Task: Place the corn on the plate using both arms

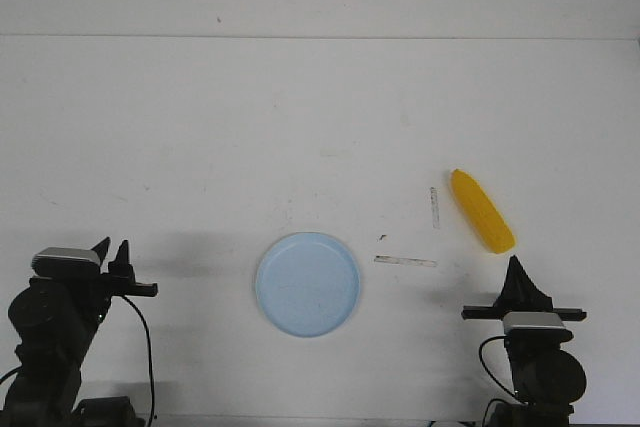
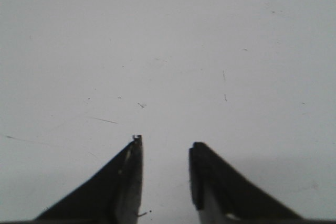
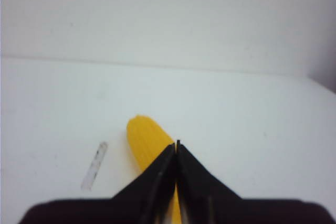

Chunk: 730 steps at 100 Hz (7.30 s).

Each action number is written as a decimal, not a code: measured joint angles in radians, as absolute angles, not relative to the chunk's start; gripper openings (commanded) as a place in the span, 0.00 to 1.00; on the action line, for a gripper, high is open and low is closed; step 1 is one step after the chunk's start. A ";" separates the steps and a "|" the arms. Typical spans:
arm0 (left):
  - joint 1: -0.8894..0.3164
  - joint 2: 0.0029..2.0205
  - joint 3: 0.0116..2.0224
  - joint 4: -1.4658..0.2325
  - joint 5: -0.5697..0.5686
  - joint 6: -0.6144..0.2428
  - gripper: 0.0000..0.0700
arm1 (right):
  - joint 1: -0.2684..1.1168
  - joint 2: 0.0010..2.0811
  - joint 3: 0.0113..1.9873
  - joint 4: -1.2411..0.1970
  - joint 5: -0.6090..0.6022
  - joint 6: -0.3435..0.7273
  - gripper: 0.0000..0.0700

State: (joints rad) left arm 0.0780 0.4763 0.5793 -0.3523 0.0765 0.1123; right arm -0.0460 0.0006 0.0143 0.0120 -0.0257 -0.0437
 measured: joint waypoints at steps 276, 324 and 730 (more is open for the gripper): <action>0.023 0.468 0.564 -0.274 0.083 0.089 0.00 | -0.072 1.547 1.177 -0.677 -0.158 -0.444 0.39; 0.023 0.468 0.564 -0.276 0.083 0.089 0.00 | 0.172 1.177 1.177 -0.700 -0.340 -0.120 0.39; 0.012 0.456 0.564 -0.273 0.023 -0.041 0.00 | 0.032 0.282 0.579 -0.511 0.072 0.004 0.00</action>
